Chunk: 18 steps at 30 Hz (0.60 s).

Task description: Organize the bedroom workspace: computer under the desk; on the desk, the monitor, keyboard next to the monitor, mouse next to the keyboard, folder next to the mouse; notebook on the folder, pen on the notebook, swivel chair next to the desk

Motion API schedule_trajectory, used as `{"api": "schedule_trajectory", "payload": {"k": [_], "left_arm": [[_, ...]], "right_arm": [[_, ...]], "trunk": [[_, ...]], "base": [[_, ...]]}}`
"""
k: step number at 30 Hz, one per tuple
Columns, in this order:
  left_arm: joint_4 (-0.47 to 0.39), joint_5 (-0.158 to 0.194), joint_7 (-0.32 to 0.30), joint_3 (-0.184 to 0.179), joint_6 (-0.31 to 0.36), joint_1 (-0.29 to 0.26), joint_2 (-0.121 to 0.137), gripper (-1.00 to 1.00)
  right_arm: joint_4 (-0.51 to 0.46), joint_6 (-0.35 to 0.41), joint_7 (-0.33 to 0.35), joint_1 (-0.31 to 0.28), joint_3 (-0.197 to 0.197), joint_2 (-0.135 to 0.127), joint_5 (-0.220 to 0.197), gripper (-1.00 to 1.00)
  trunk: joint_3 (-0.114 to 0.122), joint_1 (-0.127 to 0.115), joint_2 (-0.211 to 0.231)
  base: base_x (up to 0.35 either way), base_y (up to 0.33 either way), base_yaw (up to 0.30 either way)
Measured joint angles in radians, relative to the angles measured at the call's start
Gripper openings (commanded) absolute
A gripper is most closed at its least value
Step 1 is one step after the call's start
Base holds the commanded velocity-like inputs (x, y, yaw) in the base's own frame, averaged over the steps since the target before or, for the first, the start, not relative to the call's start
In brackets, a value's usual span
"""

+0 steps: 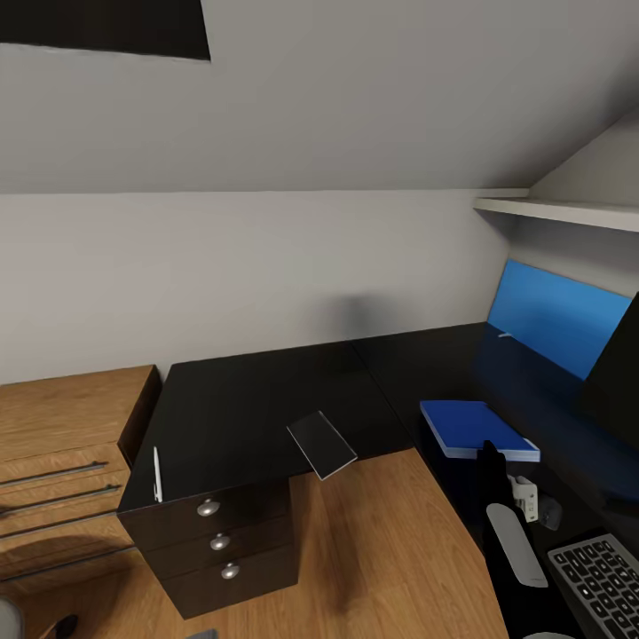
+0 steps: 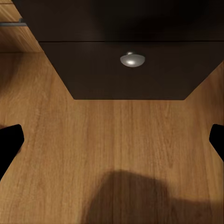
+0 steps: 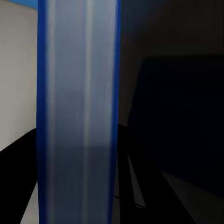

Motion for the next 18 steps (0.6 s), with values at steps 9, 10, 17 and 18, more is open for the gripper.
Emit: {"api": "schedule_trajectory", "payload": {"k": [9, 10, 17, 18], "left_arm": [[0.0, 0.0, 0.002, 0.0, 0.0, 0.0, -0.001, 1.0], [0.0, 0.0, 0.002, 0.0, 0.0, 0.0, -0.001, 1.0], [0.0, 0.0, 0.001, 0.0, 0.0, 0.0, -0.001, 1.0], [0.0, 0.0, 0.002, 0.0, 0.0, 0.0, -0.001, 1.0]], "right_arm": [[0.0, 0.001, 0.0, 0.0, 0.001, 0.0, 0.0, -1.0], [0.0, 0.001, 0.0, 0.0, 0.001, 0.0, 0.0, -1.0], [0.0, 0.003, 0.0, 0.0, 0.002, 0.0, 0.001, -1.0], [0.0, 0.003, 0.0, 0.0, 0.002, 0.0, 0.001, -1.0]], "trunk": [[0.0, 0.0, 0.0], [0.0, 0.0, 0.0], [0.0, 0.0, 0.0], [0.0, 0.0, 0.0]], "base": [[0.032, 0.0, 0.0], [0.002, 0.0, 0.0], [0.0, 0.0, 0.0], [0.0, 0.0, 0.0]]}}
